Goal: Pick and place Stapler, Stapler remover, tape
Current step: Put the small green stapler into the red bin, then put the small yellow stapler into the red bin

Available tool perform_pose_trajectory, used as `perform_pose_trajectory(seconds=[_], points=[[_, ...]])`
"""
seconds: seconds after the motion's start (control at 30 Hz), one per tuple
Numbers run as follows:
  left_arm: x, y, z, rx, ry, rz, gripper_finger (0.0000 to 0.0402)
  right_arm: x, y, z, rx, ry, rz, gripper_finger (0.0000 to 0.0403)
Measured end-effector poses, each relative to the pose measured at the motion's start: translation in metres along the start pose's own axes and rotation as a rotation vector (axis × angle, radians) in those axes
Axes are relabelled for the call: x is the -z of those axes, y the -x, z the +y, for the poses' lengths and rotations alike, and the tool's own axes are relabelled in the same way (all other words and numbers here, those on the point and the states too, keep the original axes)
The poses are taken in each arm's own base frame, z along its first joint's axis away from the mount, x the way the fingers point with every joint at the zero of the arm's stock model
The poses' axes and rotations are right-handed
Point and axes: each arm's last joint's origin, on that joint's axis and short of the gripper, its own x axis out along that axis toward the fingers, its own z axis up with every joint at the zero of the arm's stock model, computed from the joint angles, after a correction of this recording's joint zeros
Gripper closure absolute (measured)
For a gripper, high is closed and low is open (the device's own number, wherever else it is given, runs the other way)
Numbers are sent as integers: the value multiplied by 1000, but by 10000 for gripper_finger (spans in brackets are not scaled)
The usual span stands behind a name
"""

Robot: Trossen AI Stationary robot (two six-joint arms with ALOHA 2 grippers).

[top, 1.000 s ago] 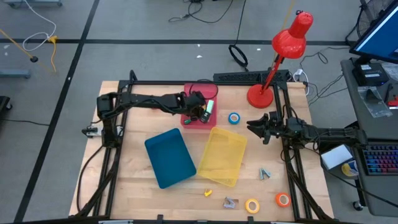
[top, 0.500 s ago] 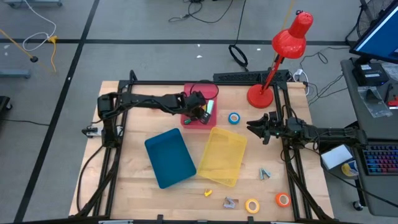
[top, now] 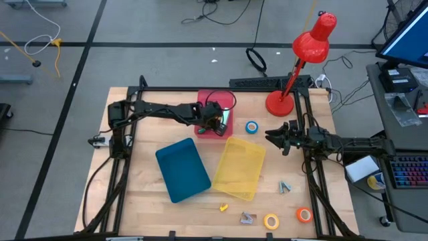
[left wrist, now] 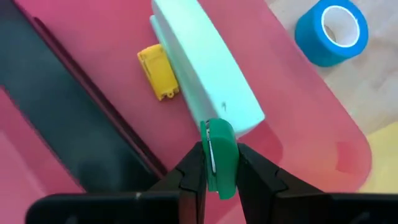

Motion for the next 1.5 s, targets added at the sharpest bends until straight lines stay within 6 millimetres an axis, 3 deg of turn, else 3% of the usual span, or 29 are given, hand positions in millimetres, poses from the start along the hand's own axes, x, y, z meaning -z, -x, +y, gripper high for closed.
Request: perform_pose_trajectory(seconds=[0.53, 0.9, 1.13, 1.33, 1.5], points=[[4, -6, -1, -4, -31, 19, 327, 0, 0, 0, 1, 0, 1, 245], [4, -6, 0, -19, -66, 12, 222, 0, 0, 0, 1, 0, 2, 245], [0, -7, 5, 7, -43, 32, 198, 0, 0, 0, -1, -5, 3, 245], [-9, 9, 6, 81, -27, 30, 206, 0, 0, 0, -4, -74, 2, 245], [-17, 37, 3, 175, -22, 14, 210, 0, 0, 0, -6, -79, 1, 245]])
